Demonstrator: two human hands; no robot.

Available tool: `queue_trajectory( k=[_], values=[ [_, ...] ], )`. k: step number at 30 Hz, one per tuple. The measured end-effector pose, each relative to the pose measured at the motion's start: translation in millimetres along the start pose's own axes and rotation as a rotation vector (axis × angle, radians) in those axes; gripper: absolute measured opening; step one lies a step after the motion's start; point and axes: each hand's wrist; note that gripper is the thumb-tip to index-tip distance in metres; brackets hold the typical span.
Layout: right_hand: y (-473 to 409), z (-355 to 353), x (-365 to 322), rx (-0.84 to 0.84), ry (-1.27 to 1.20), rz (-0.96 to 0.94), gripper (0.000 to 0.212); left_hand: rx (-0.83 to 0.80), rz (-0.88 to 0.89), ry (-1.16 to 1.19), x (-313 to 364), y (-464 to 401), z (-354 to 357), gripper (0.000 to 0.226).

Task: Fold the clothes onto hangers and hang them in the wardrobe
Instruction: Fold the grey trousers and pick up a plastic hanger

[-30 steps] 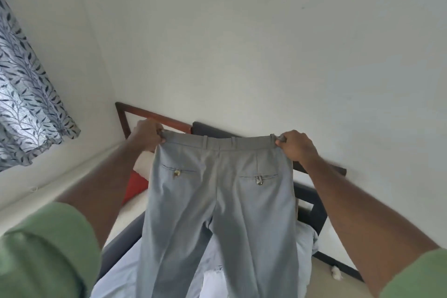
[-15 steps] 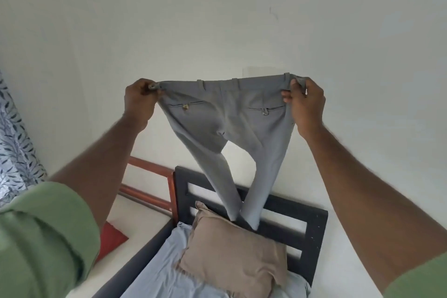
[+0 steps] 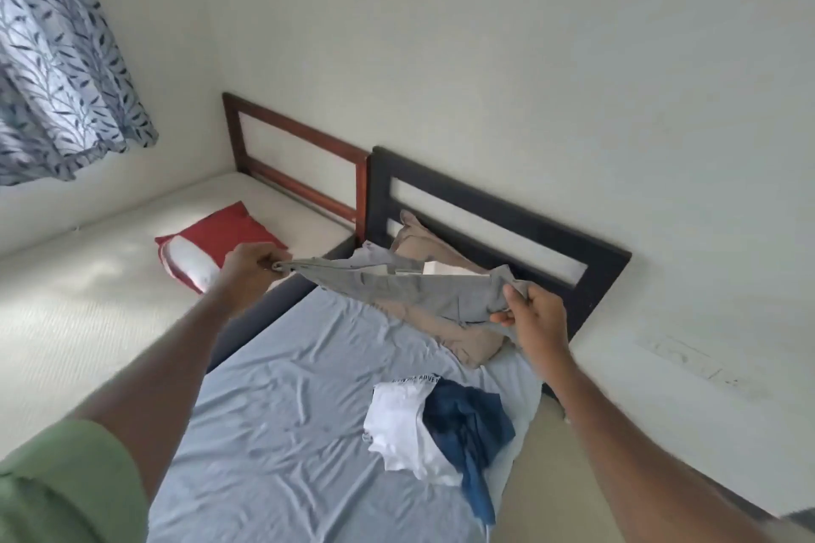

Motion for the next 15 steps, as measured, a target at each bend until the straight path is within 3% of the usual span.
queue_trajectory(
  k=[8, 15],
  values=[
    [187, 126, 176, -0.369, 0.087, 0.251, 0.020, -0.087, -0.318, -0.172, -239, 201, 42, 0.023],
    [350, 180, 282, -0.619, 0.142, 0.323, 0.023, -0.085, -0.485, -0.301, -385, 384, 87, 0.037]
  ],
)
Point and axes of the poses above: each hand's wrist, its own y-axis away from the middle knuckle, its own z-axis out of the palm, x = y × z, and after that the axes turned 6 degrees about -x, right-handed
